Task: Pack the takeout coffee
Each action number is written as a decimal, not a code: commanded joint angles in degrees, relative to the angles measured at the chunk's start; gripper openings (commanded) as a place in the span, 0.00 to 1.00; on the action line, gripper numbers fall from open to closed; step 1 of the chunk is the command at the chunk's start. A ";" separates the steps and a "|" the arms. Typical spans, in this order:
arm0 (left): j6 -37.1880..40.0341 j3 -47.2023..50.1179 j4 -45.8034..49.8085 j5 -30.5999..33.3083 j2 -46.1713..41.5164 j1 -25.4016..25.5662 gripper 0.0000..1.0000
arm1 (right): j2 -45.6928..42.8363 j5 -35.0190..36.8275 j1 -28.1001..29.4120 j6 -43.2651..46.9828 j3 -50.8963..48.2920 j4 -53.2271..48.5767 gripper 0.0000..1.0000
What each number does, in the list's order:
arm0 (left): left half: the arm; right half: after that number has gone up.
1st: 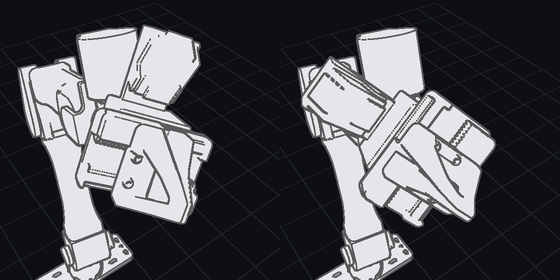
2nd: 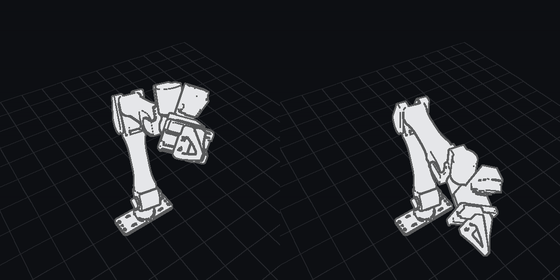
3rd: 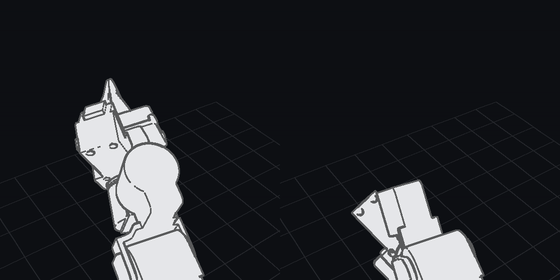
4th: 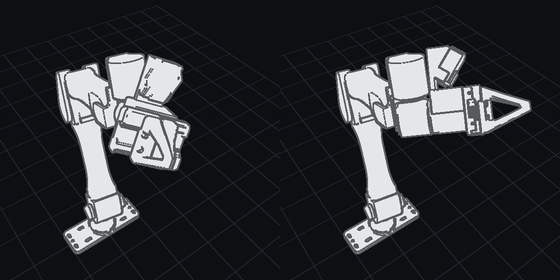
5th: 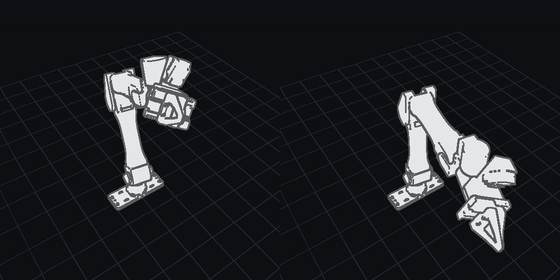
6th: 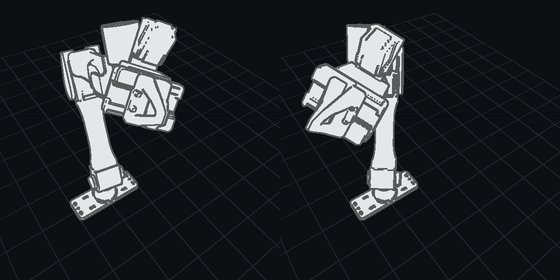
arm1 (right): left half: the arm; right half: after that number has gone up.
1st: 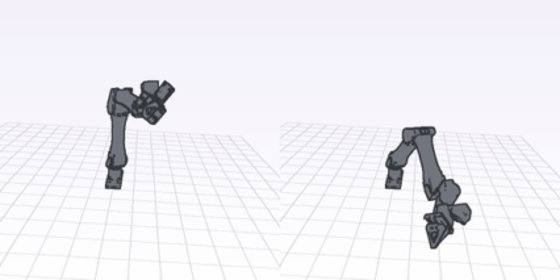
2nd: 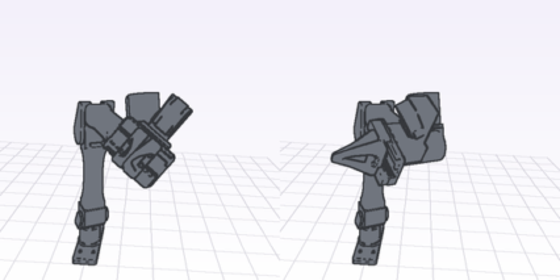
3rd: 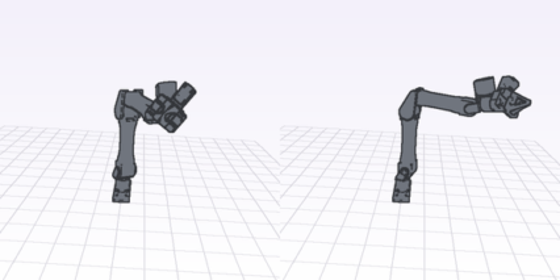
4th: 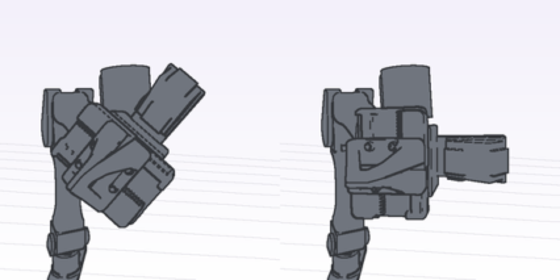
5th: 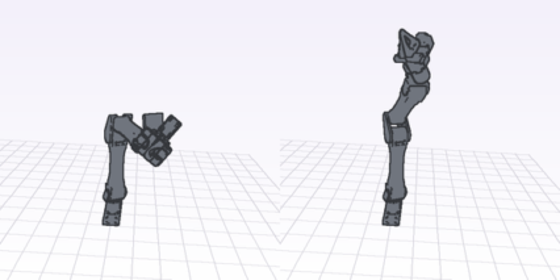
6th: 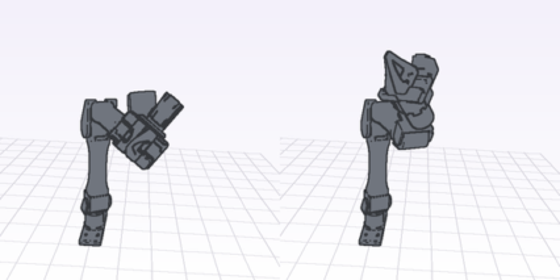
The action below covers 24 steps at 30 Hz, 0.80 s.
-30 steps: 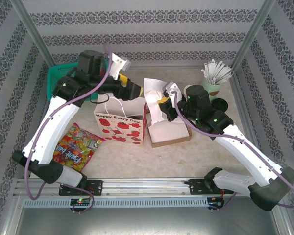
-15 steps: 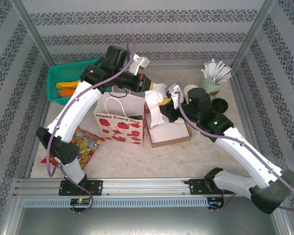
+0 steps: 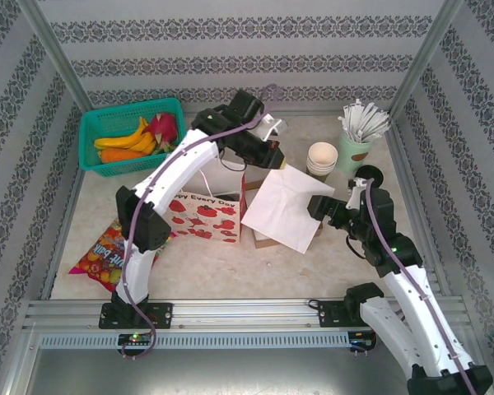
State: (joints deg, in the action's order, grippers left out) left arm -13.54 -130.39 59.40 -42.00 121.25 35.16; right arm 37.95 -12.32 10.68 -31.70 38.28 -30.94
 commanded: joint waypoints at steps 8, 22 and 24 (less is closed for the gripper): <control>1.32 -5.48 1.01 -0.12 8.66 0.09 0.00 | 5.88 -7.28 -6.45 -11.42 -7.67 -0.91 0.96; 1.67 -5.69 0.46 0.68 10.75 0.20 0.03 | 7.35 -19.39 -6.46 -5.19 -16.26 23.45 0.51; 1.76 -5.68 0.39 0.93 10.83 0.20 0.03 | 8.22 -21.49 -6.39 -4.59 -16.10 24.13 0.42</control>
State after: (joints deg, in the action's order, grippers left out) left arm -13.45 -134.19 59.83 -41.74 131.28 35.18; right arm 45.56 -29.58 4.60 -38.46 22.83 -12.58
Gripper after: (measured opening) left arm 0.066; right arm 0.435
